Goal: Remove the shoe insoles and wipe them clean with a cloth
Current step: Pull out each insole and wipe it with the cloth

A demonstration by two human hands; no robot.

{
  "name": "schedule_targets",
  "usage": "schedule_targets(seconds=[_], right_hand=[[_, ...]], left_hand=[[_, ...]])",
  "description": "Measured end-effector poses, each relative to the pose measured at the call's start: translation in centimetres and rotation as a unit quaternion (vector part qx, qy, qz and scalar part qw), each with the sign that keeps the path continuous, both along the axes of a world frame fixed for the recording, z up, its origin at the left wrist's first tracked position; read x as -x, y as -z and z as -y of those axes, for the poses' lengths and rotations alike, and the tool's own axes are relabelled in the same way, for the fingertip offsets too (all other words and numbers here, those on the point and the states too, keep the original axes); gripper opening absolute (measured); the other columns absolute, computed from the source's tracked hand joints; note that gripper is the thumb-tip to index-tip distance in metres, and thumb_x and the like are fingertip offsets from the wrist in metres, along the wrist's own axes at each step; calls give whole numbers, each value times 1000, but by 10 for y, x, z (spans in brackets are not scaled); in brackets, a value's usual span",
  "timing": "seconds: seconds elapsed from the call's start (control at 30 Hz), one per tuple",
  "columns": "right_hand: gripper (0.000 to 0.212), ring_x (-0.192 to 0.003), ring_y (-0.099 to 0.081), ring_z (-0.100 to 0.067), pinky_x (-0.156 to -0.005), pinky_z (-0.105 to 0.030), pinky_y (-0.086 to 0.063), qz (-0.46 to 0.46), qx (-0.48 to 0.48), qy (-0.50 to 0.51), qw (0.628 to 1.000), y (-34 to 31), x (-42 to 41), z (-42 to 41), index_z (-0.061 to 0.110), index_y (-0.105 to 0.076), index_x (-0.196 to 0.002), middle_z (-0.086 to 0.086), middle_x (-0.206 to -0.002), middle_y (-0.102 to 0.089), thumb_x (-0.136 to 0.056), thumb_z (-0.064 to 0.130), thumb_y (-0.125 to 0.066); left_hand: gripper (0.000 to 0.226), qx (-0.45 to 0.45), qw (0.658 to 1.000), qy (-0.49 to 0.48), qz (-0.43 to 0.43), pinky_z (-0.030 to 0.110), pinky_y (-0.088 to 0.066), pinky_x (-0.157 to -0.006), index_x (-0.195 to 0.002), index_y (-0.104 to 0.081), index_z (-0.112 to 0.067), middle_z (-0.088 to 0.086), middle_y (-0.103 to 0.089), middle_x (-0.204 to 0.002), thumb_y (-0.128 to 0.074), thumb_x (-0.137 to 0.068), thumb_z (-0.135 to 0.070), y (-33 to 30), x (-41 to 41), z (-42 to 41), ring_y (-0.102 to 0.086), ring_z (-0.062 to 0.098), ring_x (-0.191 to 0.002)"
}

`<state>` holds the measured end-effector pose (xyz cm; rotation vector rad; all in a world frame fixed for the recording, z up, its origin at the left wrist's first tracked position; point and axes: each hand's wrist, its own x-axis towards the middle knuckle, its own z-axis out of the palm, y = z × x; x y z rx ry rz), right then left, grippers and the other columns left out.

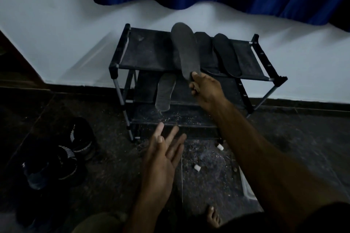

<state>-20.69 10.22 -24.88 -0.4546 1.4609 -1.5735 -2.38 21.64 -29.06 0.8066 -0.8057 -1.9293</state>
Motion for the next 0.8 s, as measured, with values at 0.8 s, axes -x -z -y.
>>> schedule_targets(seconds=[0.8], right_hand=[[25, -54, -50, -8, -47, -21, -41, -11, 16, 46, 999, 37, -6, 19, 17, -60, -70, 2, -58, -57, -94, 18, -61]], left_hand=[[49, -35, 999, 12, -8, 31, -49, -94, -143, -37, -35, 0, -60, -134, -31, -95, -38, 5, -3, 7, -61, 18, -119]])
